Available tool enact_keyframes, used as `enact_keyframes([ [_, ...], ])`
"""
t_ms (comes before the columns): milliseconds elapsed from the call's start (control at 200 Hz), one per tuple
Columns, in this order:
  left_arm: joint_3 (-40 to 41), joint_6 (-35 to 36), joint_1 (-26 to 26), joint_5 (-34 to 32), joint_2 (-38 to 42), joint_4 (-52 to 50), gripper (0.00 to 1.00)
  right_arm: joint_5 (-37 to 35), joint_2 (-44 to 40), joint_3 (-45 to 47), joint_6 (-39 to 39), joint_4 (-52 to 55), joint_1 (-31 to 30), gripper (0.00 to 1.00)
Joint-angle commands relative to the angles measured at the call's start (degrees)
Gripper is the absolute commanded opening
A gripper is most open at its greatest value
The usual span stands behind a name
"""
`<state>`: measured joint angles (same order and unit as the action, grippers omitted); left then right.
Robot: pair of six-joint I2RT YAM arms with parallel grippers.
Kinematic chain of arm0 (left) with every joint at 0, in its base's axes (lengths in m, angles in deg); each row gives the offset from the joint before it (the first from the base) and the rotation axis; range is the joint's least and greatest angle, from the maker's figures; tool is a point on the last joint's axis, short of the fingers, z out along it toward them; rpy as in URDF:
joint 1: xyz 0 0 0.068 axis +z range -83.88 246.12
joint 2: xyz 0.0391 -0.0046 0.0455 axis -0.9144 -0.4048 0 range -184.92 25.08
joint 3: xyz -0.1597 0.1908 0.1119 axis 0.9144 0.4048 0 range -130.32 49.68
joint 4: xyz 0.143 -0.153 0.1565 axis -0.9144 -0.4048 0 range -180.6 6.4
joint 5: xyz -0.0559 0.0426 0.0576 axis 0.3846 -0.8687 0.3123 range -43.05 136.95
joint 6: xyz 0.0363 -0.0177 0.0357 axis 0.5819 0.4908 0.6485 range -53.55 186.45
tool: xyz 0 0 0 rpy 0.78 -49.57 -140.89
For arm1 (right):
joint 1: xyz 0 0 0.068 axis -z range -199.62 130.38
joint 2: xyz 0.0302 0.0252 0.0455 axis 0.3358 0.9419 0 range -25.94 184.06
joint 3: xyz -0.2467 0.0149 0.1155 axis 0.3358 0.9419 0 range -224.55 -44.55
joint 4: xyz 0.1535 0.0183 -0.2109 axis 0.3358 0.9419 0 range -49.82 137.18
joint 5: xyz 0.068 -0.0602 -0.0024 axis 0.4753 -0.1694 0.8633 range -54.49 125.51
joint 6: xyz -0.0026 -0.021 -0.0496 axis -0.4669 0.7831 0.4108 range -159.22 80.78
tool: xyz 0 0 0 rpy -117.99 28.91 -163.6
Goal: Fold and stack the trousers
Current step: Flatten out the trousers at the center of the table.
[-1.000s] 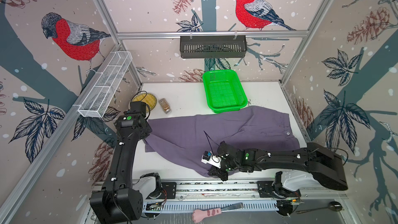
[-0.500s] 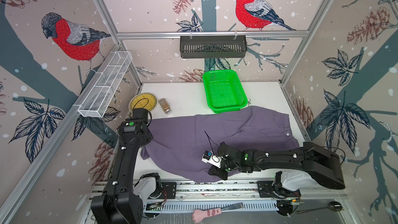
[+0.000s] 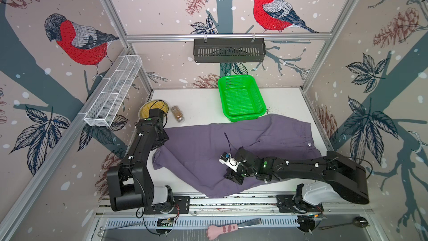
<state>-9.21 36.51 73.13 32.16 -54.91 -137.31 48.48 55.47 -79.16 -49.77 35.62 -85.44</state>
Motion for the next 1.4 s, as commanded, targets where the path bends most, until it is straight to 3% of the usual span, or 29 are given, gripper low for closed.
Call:
enact_keyframes([
  [0, 0.67, 1.28, 0.12, 0.9, -2.65, 3.85, 0.0, -0.58, -1.37, 0.42, -1.71, -1.65, 1.34, 0.41],
  [295, -2.12, 3.61, -0.05, 4.34, -12.42, 7.47, 0.06, -0.84, -3.07, -0.32, -2.28, -1.42, 4.17, 0.42],
  [420, -3.99, 5.34, -0.11, 4.69, -15.01, 6.6, 0.26, -0.91, -3.49, -1.04, -1.86, -1.51, 5.76, 0.46],
  [655, -6.46, 6.63, 0.27, 1.69, -9.77, 1.56, 0.47, -0.7, -3.84, -1.79, -1.23, -1.24, 9.87, 0.48],
  [805, -8.03, 5.9, 0.96, 1.79, -3.58, -3.81, 0.49, 0.39, -3.73, -1.69, -0.35, -1.86, 12.1, 0.48],
  [1031, 7.89, -0.99, 5.87, 13.7, 8.92, 3.11, 0.49, 0.67, -4.58, -2.61, 1.7, -0.94, 15.4, 0.5],
  [1161, 16.27, -5.31, 13.64, 15.02, 14.02, 9.84, 0.49, 0.48, -5.62, -2.86, 2.03, -0.19, 16.22, 0.51],
  [1221, 16.24, -6.55, 16.02, 13.54, 15.52, 10.63, 0.49, 0.48, -6.16, -2.55, 2.03, -0.08, 16.56, 0.52],
  [1396, 21.22, -12.79, 17.49, 12.91, 19.01, 17.14, 0.49, 0.36, -6.95, -1.69, 1.93, -0.84, 16.87, 0.53],
])
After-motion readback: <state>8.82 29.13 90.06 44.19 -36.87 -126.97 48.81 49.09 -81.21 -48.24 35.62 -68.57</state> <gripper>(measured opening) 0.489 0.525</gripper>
